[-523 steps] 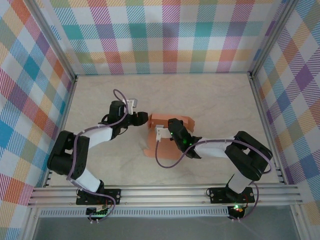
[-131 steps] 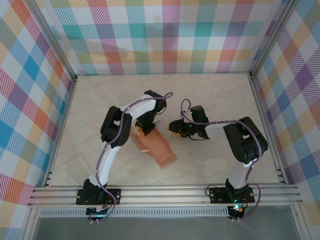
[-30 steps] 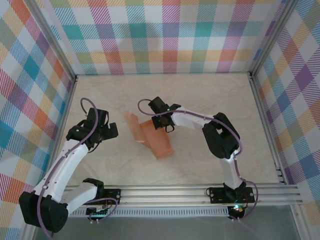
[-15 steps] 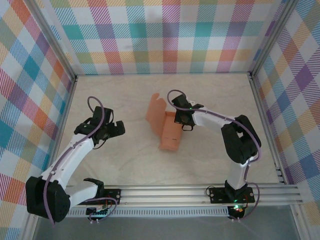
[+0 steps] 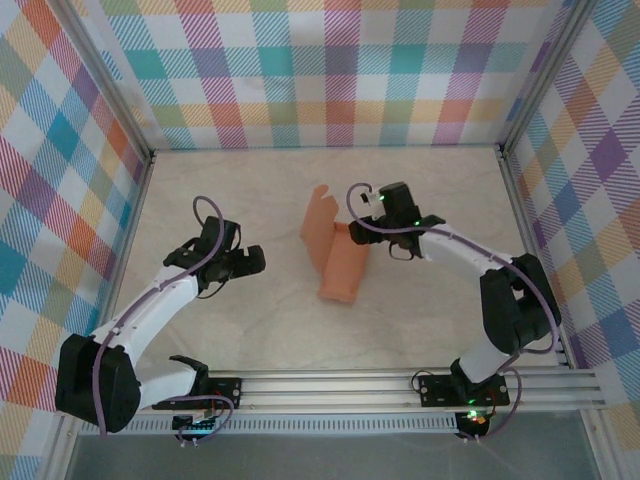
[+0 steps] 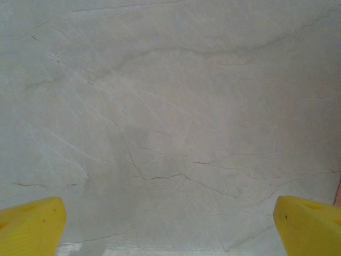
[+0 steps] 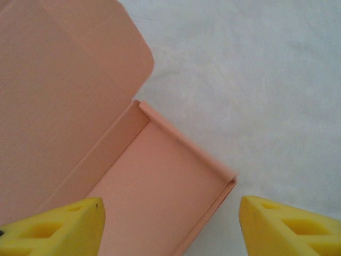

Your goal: Fold the paper box

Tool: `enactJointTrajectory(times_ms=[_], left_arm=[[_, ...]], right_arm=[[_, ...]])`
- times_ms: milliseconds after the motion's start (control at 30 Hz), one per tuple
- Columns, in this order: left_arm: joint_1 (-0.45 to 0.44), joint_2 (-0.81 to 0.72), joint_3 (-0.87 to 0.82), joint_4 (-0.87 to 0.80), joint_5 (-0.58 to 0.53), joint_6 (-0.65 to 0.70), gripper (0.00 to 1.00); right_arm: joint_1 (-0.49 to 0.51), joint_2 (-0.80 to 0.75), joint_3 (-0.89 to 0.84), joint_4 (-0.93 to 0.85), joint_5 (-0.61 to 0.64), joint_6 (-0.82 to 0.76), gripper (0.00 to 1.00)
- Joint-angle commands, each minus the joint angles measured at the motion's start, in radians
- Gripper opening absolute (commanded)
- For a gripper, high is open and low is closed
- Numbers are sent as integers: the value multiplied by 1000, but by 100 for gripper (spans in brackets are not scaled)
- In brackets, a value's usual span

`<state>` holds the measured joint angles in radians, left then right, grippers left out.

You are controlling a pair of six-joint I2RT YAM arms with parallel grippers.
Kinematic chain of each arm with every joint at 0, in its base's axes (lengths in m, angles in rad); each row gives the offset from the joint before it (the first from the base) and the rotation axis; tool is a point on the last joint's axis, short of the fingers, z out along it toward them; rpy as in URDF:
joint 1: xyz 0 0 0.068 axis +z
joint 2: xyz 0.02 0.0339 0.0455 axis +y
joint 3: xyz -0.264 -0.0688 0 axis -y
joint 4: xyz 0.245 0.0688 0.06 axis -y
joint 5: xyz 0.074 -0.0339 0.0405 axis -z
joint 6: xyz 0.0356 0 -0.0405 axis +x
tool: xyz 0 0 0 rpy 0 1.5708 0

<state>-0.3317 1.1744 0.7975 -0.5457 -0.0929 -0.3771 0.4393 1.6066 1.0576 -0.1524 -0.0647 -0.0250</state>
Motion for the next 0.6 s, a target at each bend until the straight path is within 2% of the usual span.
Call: enactJointTrajectory(times_ms=[0, 100, 233, 333, 567], left_arm=[[-6, -32, -16, 22, 18, 13, 100], [-6, -39, -16, 8, 19, 21, 100], [-6, -55, -26, 6, 21, 24, 100], [-6, -60, -35, 7, 23, 16, 100], [-6, -56, -47, -1, 21, 10, 100]], right_arm=[[-68, 30, 68, -48, -256, -397, 67], [-87, 95, 162, -153, -328, -552, 67], [-90, 226, 324, -338, -318, -697, 65], [-91, 320, 419, -414, -310, -751, 63], [-91, 449, 521, -444, -295, -804, 59]])
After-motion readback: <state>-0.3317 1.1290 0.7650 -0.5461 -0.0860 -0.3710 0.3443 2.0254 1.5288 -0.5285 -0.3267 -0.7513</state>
